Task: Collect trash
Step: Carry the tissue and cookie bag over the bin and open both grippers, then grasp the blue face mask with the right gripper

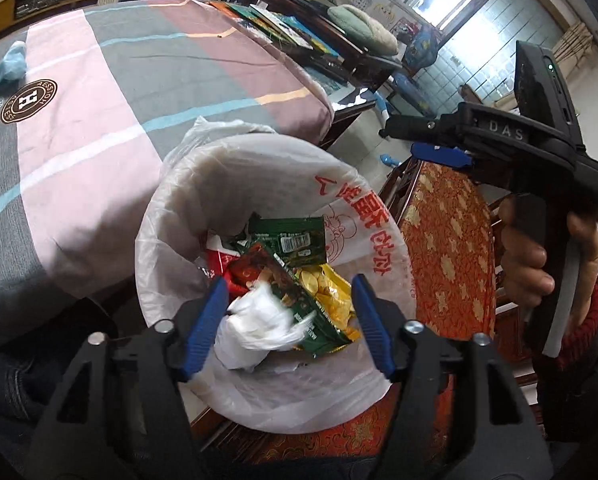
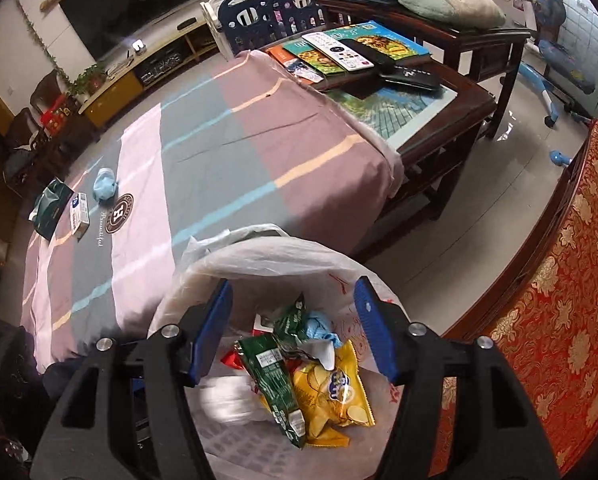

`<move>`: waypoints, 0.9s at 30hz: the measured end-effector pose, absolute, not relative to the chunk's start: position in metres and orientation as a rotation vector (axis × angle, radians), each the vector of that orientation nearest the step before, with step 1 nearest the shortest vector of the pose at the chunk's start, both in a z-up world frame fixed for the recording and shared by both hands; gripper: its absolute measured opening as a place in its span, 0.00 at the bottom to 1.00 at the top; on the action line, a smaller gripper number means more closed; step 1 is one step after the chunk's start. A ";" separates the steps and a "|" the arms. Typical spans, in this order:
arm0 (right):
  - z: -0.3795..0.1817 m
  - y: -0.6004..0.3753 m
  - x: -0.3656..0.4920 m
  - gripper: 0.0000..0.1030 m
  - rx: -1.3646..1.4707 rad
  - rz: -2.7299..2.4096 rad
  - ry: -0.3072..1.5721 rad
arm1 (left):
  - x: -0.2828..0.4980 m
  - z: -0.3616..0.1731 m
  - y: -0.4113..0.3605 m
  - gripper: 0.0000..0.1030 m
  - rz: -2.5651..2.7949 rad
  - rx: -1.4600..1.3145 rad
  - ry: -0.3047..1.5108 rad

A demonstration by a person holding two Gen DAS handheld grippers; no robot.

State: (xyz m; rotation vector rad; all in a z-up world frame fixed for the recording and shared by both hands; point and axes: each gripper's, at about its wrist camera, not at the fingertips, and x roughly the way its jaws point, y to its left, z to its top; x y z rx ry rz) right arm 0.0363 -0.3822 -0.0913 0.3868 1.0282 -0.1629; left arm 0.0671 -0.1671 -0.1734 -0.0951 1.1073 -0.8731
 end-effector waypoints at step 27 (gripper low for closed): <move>-0.108 -0.075 0.291 0.61 -0.028 0.204 0.943 | 0.132 -0.144 0.103 0.84 0.129 -0.204 0.862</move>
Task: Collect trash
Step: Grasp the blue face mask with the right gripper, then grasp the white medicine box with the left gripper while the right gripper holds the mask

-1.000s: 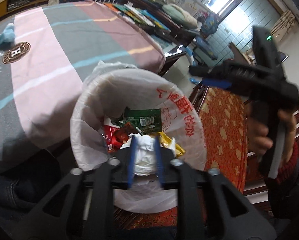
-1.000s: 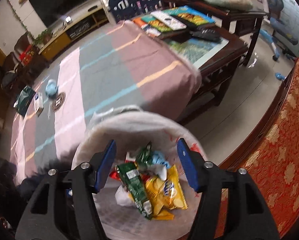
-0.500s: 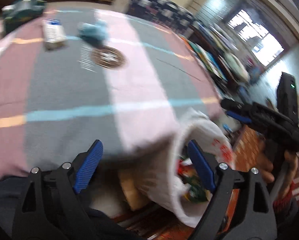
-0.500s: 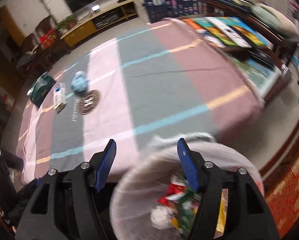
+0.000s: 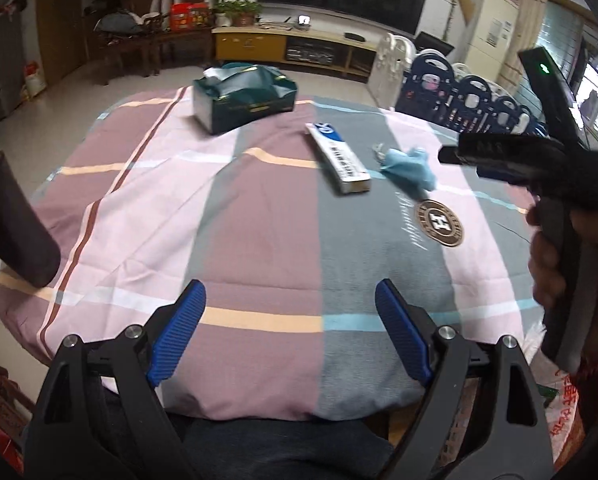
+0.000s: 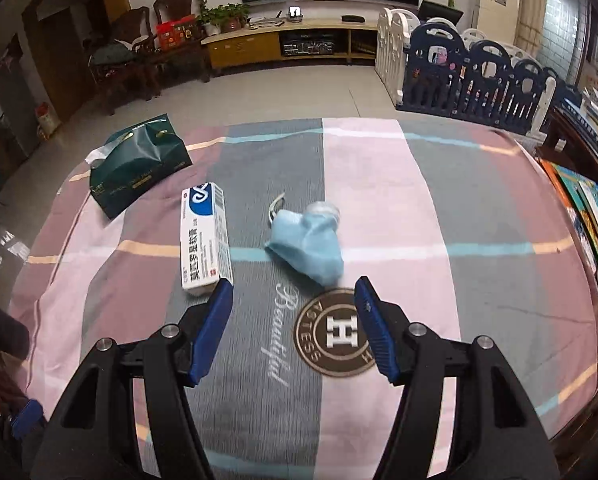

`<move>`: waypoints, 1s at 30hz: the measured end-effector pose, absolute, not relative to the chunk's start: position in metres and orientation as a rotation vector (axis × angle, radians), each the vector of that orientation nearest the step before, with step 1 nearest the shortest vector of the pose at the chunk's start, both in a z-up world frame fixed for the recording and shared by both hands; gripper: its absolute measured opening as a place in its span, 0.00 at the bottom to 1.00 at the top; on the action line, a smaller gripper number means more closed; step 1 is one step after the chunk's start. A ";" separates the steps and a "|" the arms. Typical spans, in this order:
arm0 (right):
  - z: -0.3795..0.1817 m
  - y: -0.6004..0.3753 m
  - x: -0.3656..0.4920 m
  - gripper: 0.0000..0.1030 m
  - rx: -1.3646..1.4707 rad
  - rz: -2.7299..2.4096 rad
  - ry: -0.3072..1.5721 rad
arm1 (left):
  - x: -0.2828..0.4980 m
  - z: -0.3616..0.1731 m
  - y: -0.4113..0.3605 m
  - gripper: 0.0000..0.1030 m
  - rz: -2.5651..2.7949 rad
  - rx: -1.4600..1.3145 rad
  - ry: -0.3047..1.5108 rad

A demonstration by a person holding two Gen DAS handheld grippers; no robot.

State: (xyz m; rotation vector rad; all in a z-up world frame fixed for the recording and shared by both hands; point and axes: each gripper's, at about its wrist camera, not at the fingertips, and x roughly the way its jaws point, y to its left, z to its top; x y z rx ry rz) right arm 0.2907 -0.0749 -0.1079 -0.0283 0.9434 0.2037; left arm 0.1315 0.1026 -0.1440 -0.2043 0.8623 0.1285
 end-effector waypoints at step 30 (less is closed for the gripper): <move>-0.125 -0.152 0.235 0.04 -0.079 0.252 0.958 | 0.347 -0.184 0.065 0.84 0.071 -0.220 1.025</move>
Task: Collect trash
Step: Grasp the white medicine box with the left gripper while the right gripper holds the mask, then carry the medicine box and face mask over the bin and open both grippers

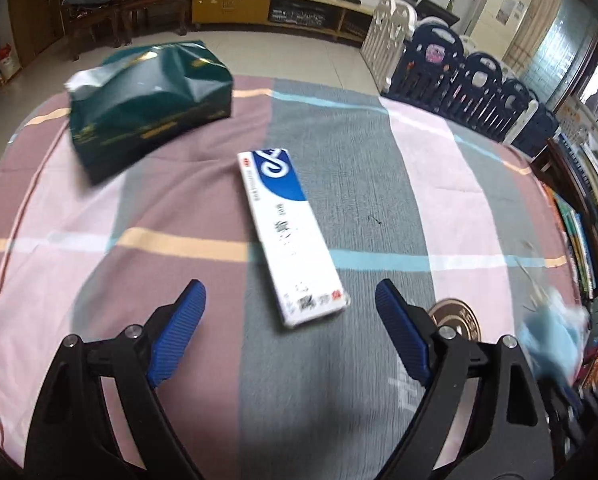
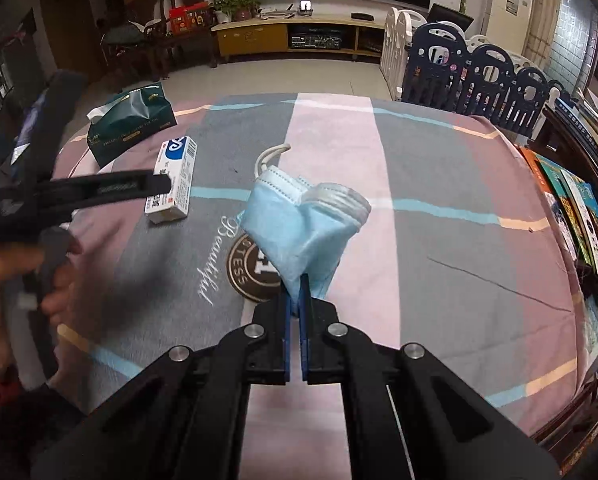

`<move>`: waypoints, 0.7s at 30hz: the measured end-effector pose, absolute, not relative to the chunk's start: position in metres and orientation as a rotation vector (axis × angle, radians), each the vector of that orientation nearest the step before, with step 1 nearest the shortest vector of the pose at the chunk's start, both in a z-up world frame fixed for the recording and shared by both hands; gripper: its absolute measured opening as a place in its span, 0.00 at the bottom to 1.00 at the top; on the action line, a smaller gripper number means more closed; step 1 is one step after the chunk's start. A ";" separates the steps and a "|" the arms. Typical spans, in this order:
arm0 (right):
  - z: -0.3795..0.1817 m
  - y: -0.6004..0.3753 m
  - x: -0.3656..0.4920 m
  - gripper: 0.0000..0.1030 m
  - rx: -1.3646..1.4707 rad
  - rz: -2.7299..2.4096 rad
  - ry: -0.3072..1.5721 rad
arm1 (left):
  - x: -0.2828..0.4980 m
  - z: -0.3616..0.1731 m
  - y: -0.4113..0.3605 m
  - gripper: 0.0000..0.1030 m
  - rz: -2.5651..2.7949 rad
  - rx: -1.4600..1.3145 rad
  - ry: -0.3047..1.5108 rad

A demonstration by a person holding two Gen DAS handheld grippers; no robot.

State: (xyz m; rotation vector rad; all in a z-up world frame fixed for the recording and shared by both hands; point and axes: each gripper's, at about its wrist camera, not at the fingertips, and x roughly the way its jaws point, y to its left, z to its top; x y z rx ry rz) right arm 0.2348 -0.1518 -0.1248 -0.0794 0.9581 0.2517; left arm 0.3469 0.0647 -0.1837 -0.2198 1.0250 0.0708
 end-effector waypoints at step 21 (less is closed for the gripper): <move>-0.107 -0.215 0.164 0.04 0.100 0.156 0.948 | 0.288 -0.153 0.015 0.44 -0.013 -0.085 0.937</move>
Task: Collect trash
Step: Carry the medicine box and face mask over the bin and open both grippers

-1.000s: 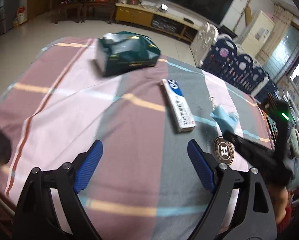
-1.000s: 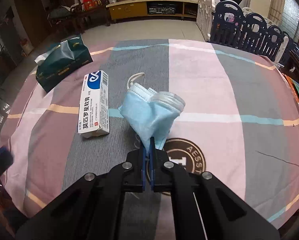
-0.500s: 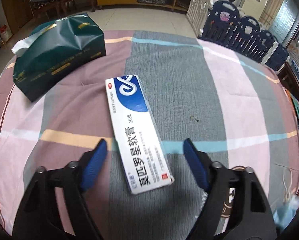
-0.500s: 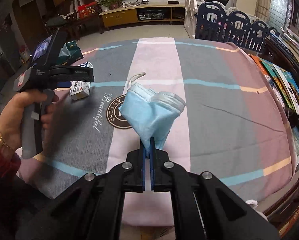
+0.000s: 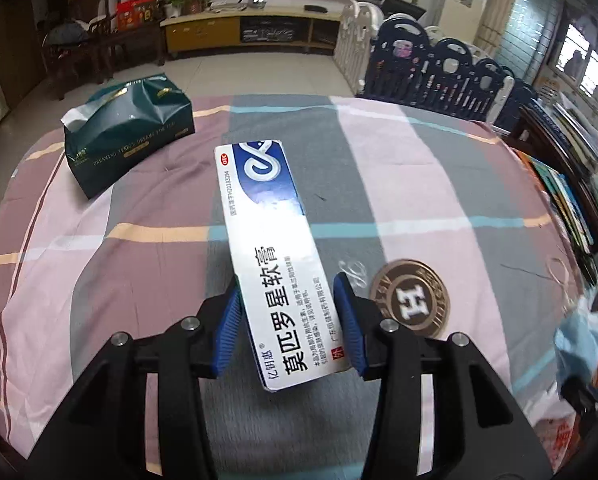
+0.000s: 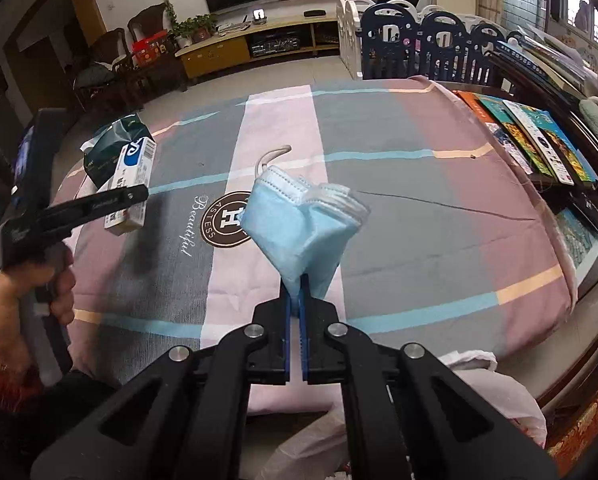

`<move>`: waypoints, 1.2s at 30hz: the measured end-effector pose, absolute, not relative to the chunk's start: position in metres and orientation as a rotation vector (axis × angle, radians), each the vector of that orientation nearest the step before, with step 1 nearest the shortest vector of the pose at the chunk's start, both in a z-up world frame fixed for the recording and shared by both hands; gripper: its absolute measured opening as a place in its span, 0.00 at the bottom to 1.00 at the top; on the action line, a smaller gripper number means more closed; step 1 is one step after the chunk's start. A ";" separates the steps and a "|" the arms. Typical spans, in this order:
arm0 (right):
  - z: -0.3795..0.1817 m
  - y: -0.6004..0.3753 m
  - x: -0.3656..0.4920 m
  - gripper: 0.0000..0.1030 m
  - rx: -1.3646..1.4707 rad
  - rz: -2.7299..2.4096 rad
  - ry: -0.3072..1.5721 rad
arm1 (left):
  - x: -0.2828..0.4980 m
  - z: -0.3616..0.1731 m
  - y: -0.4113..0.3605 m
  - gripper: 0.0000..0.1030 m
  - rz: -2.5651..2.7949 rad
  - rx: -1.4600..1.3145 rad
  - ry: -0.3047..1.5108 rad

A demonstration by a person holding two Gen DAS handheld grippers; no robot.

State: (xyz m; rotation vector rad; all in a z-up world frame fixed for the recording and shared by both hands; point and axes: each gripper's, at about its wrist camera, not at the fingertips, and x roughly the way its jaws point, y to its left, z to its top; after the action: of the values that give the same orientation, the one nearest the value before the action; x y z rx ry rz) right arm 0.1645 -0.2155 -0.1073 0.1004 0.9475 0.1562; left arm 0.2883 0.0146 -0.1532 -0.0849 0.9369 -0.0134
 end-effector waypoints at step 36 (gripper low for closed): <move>-0.092 -0.352 -0.044 0.36 0.193 0.063 1.058 | -0.004 -0.055 -0.199 0.45 -0.522 0.185 0.840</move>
State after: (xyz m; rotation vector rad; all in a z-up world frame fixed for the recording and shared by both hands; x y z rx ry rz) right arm -0.0440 -0.3521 -0.0918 0.1928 1.0582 0.0628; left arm -0.0044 -0.1988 -0.0552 0.1845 0.8404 -0.5223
